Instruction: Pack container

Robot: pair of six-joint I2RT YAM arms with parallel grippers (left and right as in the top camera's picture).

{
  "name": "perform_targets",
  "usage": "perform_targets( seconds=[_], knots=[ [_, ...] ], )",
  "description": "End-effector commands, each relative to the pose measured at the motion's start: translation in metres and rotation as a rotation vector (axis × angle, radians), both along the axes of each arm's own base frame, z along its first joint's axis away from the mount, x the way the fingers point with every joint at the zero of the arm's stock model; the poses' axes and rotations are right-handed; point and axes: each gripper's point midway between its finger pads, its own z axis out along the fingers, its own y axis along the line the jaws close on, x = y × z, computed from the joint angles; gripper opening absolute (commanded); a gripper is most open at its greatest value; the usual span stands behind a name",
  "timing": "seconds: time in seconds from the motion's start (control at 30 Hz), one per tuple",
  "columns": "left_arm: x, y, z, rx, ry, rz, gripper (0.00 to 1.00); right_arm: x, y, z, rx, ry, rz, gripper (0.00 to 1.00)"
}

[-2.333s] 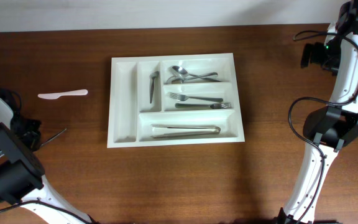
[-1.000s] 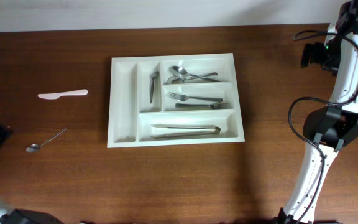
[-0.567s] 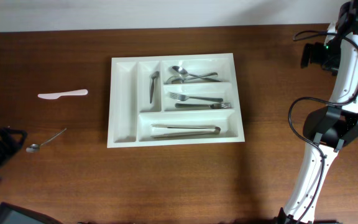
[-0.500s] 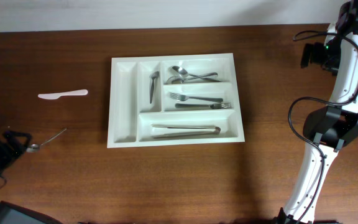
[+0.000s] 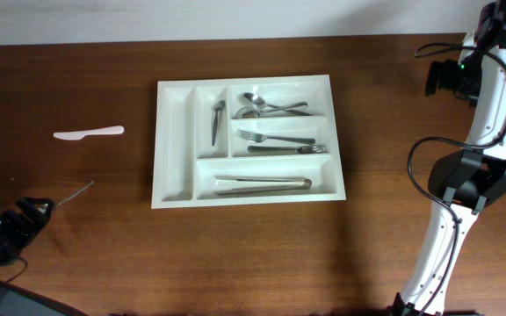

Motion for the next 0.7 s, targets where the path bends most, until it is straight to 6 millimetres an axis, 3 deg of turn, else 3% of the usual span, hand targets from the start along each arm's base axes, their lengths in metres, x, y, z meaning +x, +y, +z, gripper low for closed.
perform_targets(
  seconds=[0.0, 0.33, 0.67],
  knots=[
    [-0.003, 0.005, -0.014, -0.065, 0.039, 0.085, 0.99, -0.001, 0.000, 0.010, 0.001, -0.021, 0.005, 0.99],
    [0.004, 0.012, -0.055, -0.135, 0.062, 0.088, 0.99, -0.001, 0.000, 0.010, 0.001, -0.021, 0.005, 0.99],
    [0.010, 0.019, -0.063, -0.119, 0.039, 0.075, 0.99, -0.001, 0.000, 0.010, 0.001, -0.021, 0.005, 0.99]
  ],
)
